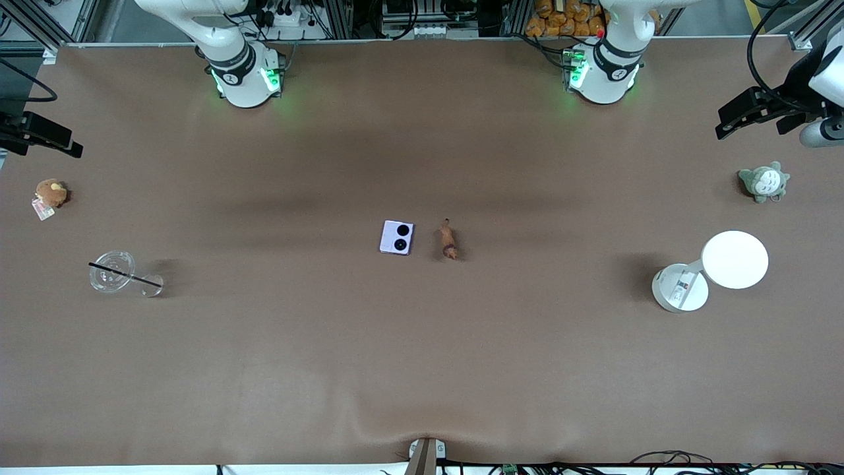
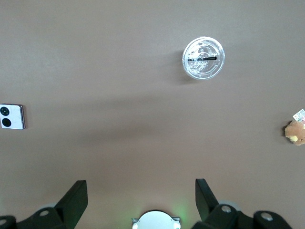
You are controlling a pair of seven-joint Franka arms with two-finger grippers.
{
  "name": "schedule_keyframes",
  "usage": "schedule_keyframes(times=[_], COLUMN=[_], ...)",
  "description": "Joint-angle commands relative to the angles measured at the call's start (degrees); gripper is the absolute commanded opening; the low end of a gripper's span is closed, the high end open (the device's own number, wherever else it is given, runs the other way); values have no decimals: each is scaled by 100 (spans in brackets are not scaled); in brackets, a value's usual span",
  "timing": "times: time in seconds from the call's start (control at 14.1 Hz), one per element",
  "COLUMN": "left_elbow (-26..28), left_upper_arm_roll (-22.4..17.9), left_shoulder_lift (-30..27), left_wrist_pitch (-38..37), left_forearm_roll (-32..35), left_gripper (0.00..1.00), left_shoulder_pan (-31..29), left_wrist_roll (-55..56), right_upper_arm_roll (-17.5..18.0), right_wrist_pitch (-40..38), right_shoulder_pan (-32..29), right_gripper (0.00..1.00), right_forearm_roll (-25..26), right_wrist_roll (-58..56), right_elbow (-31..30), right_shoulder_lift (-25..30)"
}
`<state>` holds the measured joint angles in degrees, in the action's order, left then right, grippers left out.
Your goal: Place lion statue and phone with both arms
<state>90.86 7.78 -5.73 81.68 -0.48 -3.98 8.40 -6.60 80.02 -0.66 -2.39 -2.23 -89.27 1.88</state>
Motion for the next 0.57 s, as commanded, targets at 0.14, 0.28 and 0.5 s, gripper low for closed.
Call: schedule_keyframes(times=[0.14,0.28,0.5], left_elbow=[-60,-95,-358], left_upper_arm_roll=[13,13,-22], left_shoulder_lift=[-7,-7,176], left_wrist_pitch=[-47,-47,-125], left_forearm_roll=[-58,-57,-40], left_gripper=[100,100,100], left_shoulder_pan=[-68,-77,-68], left_wrist_roll=[-93,-93,-84], right_upper_arm_roll=[10,18,10], right_wrist_pitch=[-13,-22,-22], right_shoulder_pan=[48,48,83], right_gripper=[100,100,100], right_forearm_roll=[-77,-77,-77], right_wrist_roll=[126,126,126], right_elbow=[-29,-29,-29], right_shoulder_lift=[23,23,15])
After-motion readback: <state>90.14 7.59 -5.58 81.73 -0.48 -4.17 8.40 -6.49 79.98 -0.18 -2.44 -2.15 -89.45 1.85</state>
